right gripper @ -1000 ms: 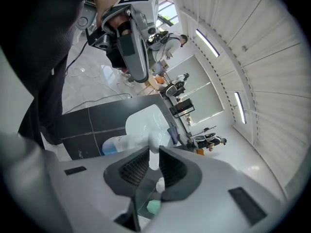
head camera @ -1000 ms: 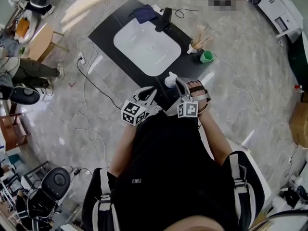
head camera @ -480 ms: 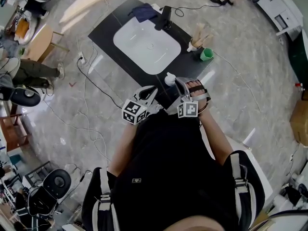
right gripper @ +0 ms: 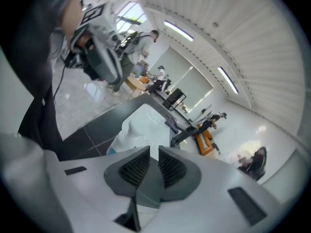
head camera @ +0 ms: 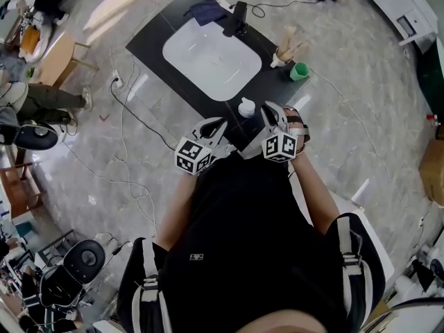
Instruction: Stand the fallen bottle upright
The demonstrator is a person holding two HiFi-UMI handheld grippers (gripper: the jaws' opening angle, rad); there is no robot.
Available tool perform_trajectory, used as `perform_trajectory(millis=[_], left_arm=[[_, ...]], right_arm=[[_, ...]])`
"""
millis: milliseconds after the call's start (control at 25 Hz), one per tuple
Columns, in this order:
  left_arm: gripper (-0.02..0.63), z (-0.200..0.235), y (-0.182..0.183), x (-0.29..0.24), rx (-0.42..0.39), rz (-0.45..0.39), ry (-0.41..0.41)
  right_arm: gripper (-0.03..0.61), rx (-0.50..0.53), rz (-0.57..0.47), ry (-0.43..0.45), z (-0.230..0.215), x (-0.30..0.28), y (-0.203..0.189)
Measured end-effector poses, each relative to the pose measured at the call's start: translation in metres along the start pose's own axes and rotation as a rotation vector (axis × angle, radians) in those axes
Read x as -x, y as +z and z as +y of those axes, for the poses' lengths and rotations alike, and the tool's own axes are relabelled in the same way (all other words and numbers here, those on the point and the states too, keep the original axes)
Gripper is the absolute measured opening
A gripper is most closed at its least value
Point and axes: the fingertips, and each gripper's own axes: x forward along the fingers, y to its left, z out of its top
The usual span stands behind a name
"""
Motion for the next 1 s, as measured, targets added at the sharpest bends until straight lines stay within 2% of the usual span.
perform_trajectory(millis=[160, 320, 480, 880, 1000], left_arm=[[0.032, 0.001, 0.0, -0.001, 0.002, -0.002, -0.002], [0.032, -0.001, 0.002, -0.004, -0.009, 0.0, -0.016], [0.032, -0.003, 0.004, -0.006, -0.011, 0.001, -0.026], [0.032, -0.007, 0.001, -0.015, -0.006, 0.015, -0.049], [0.032, -0.008, 0.0, -0.021, -0.009, 0.017, -0.056]], right_arm=[[0.087, -0.379, -0.072, 0.115, 0.002, 0.008, -0.009], [0.07, -0.578, -0.115, 0.215, 0.01, 0.018, -0.014], [0.064, -0.619, -0.117, 0.257, 0.019, 0.023, -0.018], [0.064, -0.642, -0.089, 0.261, 0.019, 0.023, -0.029], [0.063, -0.654, -0.089, 0.305, 0.024, 0.022, -0.03]])
